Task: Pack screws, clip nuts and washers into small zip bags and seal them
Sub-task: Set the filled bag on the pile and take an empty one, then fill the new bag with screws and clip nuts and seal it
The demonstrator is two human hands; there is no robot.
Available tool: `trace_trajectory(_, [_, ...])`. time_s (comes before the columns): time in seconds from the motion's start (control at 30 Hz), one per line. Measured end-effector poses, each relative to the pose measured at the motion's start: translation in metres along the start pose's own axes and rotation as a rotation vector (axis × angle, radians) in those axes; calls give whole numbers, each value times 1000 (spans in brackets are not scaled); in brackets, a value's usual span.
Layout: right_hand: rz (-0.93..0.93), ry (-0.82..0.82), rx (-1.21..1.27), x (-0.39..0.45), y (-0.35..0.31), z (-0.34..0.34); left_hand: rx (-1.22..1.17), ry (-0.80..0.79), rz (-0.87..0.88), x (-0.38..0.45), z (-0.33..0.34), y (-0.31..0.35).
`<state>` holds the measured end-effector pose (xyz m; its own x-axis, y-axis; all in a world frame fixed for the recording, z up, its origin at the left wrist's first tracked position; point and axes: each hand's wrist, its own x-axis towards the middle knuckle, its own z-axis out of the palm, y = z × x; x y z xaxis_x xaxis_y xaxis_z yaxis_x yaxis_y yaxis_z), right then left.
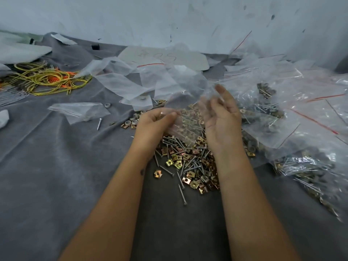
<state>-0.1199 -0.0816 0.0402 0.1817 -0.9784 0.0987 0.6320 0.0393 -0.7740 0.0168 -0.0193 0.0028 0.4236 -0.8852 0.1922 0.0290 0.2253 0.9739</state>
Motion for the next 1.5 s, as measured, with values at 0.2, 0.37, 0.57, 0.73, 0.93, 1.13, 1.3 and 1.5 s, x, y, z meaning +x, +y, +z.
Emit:
trace_trajectory(0.2, [-406,-14,-1006,-12,20,-1,81,250,50,4,-5,-4])
trace_trajectory(0.37, [-323,-433,-1231,-17,36,5,68,267,123,3,-2,-4])
trace_trajectory(0.57, [-315,-306,-1058,-13,35,1,12,160,144,-2,5,-1])
trace_trajectory(0.73, [-121,-227,-817,-10,32,-3,250,35,287,-6,9,2])
trace_trajectory(0.93, [-112,-134,-670,-9,28,-5,767,86,429,-8,15,-1])
trace_trajectory(1.13, [-124,-193,-568,-11,27,-4,219,-20,276,-6,12,4])
trace_trajectory(1.3, [-195,-163,-703,-13,30,-1,-32,225,41,-5,14,4])
trace_trajectory(1.5, [-210,-162,-858,-14,27,-1,420,6,286,-10,15,-1])
